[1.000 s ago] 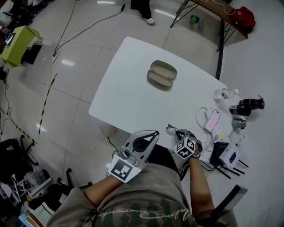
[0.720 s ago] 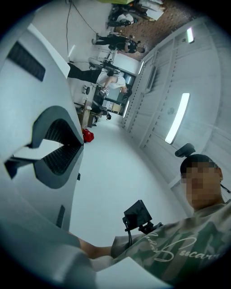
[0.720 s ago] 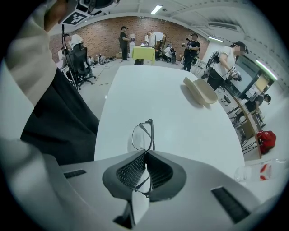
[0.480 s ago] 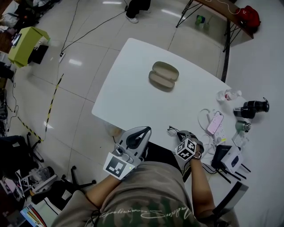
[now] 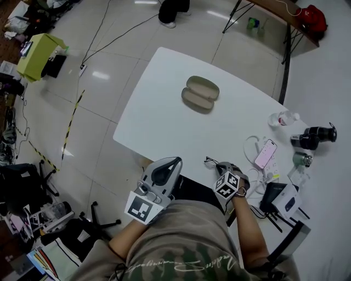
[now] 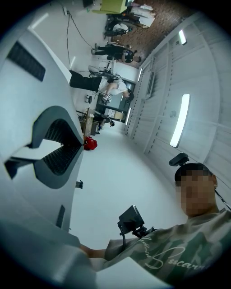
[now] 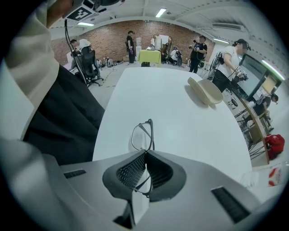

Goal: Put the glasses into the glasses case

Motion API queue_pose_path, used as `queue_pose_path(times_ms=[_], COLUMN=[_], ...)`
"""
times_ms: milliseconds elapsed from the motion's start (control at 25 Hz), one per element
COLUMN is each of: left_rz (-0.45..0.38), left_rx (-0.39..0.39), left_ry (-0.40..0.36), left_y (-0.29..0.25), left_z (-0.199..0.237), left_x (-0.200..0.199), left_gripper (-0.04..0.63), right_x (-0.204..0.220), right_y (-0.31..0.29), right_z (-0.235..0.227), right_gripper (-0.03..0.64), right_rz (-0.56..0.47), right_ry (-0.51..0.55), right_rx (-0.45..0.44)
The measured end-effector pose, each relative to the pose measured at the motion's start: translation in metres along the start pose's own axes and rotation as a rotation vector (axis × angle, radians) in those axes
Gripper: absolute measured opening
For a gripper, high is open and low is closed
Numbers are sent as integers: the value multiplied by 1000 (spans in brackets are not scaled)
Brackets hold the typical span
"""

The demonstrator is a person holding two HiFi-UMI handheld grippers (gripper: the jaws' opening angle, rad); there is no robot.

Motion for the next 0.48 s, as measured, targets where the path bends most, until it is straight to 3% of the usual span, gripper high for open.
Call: queue_pose_path(times_ms=[320,480], left_rz=[2,1], left_rx=[22,51], left_ry=[-25,-41], left_y=[-4,-8], left_z=[-5,4], left_x=[-8,-11], left_gripper=[0,0], right_x=[-1,-6], right_y=[-4,-3], right_z=[5,6], right_gripper=[21,21], right_rz=[-27,-43], right_ry=[-9,-40], right_rx=[-15,20])
Point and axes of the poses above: the fingertips, and each gripper's own axes: y backward along the fingers, z to its left, x out of its underside, the point moved 10 cm from there along y, backward along the fingers, and after that the axes turned 2 degrees about -z, right-handed, at the moved point
